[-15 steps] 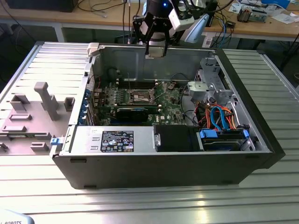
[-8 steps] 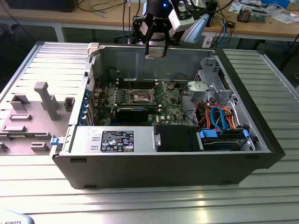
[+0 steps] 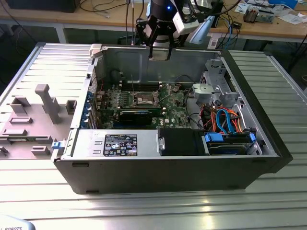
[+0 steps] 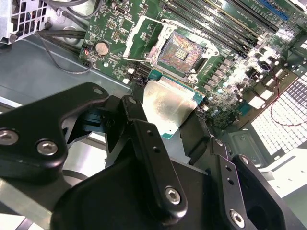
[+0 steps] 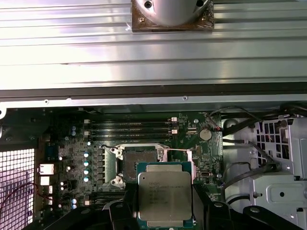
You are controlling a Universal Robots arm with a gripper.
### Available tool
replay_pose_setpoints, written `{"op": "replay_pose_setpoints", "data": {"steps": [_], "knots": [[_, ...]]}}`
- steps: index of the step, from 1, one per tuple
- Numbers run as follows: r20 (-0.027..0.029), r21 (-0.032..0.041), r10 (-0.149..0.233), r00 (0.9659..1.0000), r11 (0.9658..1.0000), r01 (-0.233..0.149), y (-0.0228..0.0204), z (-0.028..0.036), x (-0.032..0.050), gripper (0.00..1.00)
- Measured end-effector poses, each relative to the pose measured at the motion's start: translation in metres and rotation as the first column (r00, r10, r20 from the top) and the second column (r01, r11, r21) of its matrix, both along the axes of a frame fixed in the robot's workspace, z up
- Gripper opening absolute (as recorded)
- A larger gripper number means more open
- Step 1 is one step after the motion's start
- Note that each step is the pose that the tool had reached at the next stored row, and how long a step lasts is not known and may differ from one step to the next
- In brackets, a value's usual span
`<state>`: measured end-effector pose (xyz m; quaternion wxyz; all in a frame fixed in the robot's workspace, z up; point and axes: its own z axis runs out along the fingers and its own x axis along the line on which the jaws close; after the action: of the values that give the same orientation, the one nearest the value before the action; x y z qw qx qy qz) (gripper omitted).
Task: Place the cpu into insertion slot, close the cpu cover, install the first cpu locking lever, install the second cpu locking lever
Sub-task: 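Place the cpu into insertion slot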
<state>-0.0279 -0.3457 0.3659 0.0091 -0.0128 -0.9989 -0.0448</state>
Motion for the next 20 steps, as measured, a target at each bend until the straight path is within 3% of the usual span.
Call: {"op": "replay_pose_setpoints", "data": {"steps": [3, 20], "knots": [[0.0, 0.0, 0.0, 1.0, 1.0, 0.0, 0.0, -0.0048, 0.0, 0.54], [0.0, 0.0, 0.0, 1.0, 1.0, 0.0, 0.0, -0.0104, -0.0001, 0.54]]}}
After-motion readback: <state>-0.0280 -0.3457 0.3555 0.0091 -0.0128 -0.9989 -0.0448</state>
